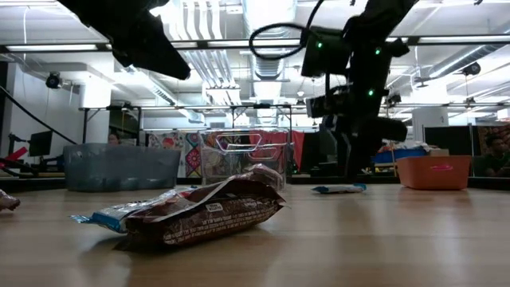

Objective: Sort candy
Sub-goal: Put the blue chocolate into the black bin

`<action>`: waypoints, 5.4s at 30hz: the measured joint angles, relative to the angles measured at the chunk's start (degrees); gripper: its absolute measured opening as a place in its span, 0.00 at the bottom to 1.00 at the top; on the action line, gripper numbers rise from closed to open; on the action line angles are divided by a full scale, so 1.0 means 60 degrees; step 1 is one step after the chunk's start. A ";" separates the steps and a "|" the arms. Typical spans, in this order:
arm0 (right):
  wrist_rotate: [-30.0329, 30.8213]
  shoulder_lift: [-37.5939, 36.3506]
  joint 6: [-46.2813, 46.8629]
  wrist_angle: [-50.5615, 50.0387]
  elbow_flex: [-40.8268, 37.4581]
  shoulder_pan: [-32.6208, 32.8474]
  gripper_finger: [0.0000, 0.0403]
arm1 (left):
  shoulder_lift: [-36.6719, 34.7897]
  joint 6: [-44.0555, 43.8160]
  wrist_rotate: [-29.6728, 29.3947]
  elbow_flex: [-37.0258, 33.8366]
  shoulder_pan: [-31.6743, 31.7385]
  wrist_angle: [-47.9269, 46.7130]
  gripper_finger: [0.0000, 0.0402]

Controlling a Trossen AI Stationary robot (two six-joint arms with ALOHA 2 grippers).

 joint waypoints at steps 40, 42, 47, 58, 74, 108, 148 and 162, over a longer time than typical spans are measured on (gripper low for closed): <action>-0.2232 0.0023 -0.0242 0.0686 -0.0062 -0.0795 0.02 | 0.0000 -0.0087 -0.0003 -0.0022 0.0003 0.0081 0.30; -0.2262 -0.0250 -0.0092 0.0696 -0.0062 -0.0705 0.02 | 0.0000 -0.0198 0.0000 -0.0022 0.0000 0.0084 0.30; -0.2254 -0.0979 0.0378 0.1098 -0.0131 -0.0266 0.02 | 0.0000 -0.0319 -0.0002 -0.0029 -0.0027 0.0327 0.30; 0.0385 -0.2084 0.1033 0.6844 -0.1775 0.1811 0.02 | 0.0004 0.0760 0.0481 -0.1673 -0.0189 0.4784 0.30; 0.4666 -0.0176 -0.0566 1.1169 -0.0855 0.2884 0.02 | 0.1673 0.3366 0.1009 -0.3094 -0.0180 1.1978 0.30; 0.5606 0.0400 -0.1286 1.0824 -0.0186 0.3116 0.02 | 0.3945 0.4036 -0.2355 -0.1257 -0.0084 1.2309 0.04; 0.6338 -0.1239 0.3328 0.6627 -0.0168 0.3090 0.53 | -0.0743 -0.3166 -0.0275 0.0642 0.3994 -0.7203 0.01; 0.6266 -0.1210 0.4119 0.5859 -0.0171 0.3090 0.53 | -0.0550 -0.2721 0.0488 0.0310 0.5140 -0.7104 0.21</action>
